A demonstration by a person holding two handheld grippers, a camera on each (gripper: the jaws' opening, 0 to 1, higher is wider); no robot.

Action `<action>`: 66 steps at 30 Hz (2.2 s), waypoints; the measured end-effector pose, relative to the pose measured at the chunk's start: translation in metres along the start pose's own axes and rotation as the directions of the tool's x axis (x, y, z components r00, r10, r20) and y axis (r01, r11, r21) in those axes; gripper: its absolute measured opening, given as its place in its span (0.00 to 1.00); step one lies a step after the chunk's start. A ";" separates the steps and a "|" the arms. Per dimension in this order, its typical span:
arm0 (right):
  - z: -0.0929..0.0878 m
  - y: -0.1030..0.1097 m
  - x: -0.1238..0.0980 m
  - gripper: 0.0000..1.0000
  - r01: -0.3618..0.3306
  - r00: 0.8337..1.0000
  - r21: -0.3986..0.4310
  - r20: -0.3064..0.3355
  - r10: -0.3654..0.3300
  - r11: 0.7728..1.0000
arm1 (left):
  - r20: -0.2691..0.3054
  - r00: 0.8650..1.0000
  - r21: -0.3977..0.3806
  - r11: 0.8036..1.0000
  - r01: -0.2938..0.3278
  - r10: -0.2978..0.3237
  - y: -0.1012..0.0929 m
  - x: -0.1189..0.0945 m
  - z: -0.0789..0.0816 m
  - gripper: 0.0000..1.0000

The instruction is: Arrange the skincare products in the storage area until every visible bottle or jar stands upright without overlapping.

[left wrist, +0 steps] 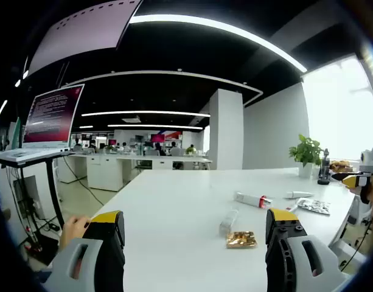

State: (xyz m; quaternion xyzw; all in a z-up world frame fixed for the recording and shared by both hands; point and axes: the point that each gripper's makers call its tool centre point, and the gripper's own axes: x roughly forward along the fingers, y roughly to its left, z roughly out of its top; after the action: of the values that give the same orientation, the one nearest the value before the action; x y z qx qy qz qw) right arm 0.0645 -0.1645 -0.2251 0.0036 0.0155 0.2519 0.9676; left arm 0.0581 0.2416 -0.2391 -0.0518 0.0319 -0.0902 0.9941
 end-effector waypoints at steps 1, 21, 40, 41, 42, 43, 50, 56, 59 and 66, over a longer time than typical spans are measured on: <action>0.000 0.000 0.000 1.00 0.001 1.000 0.000 0.000 -0.001 1.000 | 0.000 1.000 0.003 1.000 0.003 -0.003 -0.001 0.000 -0.001 1.00; 0.002 -0.010 -0.002 0.99 0.020 1.000 0.028 0.012 -0.020 0.999 | -0.011 0.999 -0.011 0.999 0.036 -0.036 -0.007 0.008 -0.007 1.00; 0.003 -0.004 0.002 0.99 0.006 1.000 0.012 -0.007 -0.006 1.000 | 0.017 0.996 0.019 0.996 0.087 -0.087 -0.028 0.007 0.007 1.00; 0.003 -0.003 0.002 0.99 0.005 1.000 0.013 -0.006 -0.005 1.000 | 0.019 0.996 0.020 0.996 0.086 -0.087 -0.028 0.007 0.008 1.00; 0.003 -0.003 0.002 0.99 0.004 1.000 0.015 -0.005 -0.004 1.000 | 0.020 0.996 0.021 0.996 0.085 -0.086 -0.028 0.007 0.009 1.00; 0.004 -0.003 0.002 0.99 0.002 1.000 0.016 -0.004 -0.002 1.000 | 0.020 0.996 0.023 0.996 0.082 -0.083 -0.027 0.007 0.009 1.00; 0.003 -0.002 0.003 0.99 -0.001 1.000 0.023 -0.002 0.002 1.000 | 0.019 0.996 0.026 0.996 0.083 -0.084 -0.027 0.007 0.010 1.00; 0.004 0.004 0.003 0.99 -0.019 1.000 0.022 0.005 0.019 1.000 | 0.022 0.995 0.034 0.995 0.095 -0.095 -0.030 0.008 0.011 1.00; 0.005 0.004 0.003 0.99 -0.020 1.000 0.023 0.006 0.020 1.000 | 0.020 0.995 0.033 0.995 0.097 -0.098 -0.031 0.008 0.010 1.00; 0.005 0.006 0.005 0.99 -0.032 0.999 0.036 0.011 0.032 0.999 | 0.020 0.995 0.026 0.995 0.097 -0.098 -0.030 0.009 0.010 1.00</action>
State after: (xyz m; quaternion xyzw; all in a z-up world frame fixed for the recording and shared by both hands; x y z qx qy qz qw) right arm 0.0662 -0.1566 -0.2204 0.0227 0.0150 0.2670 0.9633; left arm 0.0624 0.2114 -0.2268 -0.0420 0.0177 -0.1386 0.9893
